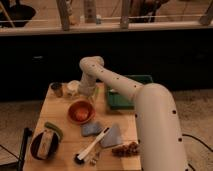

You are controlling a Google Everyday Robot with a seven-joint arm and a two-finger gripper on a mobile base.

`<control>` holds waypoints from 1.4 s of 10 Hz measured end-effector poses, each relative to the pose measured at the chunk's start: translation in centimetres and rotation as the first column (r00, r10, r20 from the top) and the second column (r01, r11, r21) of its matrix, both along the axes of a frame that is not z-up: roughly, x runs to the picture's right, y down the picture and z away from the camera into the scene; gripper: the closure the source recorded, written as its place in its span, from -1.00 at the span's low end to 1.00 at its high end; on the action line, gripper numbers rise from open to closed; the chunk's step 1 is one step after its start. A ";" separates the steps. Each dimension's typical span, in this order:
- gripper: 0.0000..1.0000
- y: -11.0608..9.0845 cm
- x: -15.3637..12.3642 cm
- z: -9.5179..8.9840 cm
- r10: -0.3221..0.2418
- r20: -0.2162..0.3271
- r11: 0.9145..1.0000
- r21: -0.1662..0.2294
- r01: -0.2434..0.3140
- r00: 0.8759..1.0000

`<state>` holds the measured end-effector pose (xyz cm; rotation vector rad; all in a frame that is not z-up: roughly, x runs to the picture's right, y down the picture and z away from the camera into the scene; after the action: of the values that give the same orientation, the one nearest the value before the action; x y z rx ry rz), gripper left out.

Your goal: Place apple in red bowl

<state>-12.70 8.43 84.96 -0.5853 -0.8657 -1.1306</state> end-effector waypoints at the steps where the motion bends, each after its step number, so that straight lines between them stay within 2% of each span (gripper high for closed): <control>1: -0.60 0.1 0.0 0.1 -0.002 -0.002 1.000 -0.005 0.002 1.000; 6: -0.60 0.1 -0.5 0.3 -0.025 0.005 0.999 -0.027 0.025 1.000; 14: -0.60 0.2 -0.7 0.3 -0.029 0.007 0.999 -0.030 0.029 1.000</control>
<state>-13.40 8.59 85.29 -0.6204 -0.8835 -1.1481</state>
